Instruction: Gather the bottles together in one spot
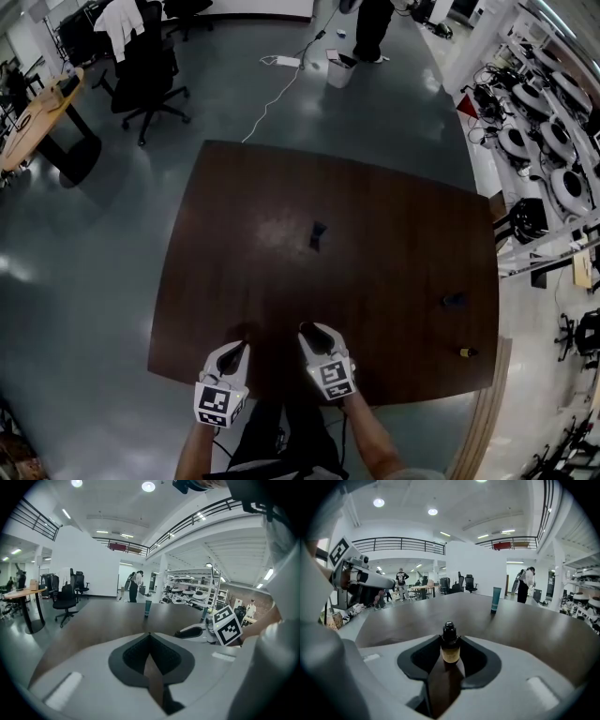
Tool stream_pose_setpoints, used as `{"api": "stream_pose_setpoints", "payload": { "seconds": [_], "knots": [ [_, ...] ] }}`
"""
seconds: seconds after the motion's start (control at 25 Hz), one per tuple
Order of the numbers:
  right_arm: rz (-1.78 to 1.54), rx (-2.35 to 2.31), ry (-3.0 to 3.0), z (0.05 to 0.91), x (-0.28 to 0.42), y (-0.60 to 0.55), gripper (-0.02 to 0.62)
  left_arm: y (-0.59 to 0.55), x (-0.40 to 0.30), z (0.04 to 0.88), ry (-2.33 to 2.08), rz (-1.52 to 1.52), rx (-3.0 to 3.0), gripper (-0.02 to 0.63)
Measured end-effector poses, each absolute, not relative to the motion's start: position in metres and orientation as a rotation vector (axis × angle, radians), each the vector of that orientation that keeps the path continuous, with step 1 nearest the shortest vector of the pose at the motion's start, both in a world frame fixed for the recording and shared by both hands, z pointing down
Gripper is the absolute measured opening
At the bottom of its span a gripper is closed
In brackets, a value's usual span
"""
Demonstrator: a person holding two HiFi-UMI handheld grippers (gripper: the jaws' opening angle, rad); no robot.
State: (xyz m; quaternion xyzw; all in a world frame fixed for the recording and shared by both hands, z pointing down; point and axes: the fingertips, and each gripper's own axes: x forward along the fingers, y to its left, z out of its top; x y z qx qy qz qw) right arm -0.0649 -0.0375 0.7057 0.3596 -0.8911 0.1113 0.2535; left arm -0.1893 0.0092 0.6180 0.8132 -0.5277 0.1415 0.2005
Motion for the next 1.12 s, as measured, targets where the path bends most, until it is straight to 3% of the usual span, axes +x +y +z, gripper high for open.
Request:
{"api": "stream_pose_setpoints", "payload": {
  "seconds": [0.28,0.4,0.68,0.72,0.88,1.12],
  "knots": [
    [0.287,1.001,-2.433,0.706,-0.067,-0.038,0.135,0.01,-0.191,0.621,-1.471,0.403,2.273,-0.001],
    [0.304,1.032,-2.447,0.699,-0.064,-0.038,0.178,0.008,-0.191,0.617,-1.468,0.405,2.279,-0.002],
    [0.273,1.157,-2.471,0.647,-0.044,-0.032,0.179,0.002,-0.174,0.592,-1.419,0.387,2.359,-0.002],
    [0.254,1.186,-2.473,0.638,-0.04,-0.03,0.174,0.001,-0.17,0.587,-1.407,0.383,2.376,-0.001],
    [0.188,1.343,-2.449,0.609,-0.023,-0.021,0.048,0.001,-0.16,0.577,-1.349,0.382,2.453,-0.001],
    [0.205,1.544,-2.393,0.58,0.002,-0.006,0.006,0.003,-0.142,0.558,-1.242,0.39,2.562,-0.002]
  ]
}}
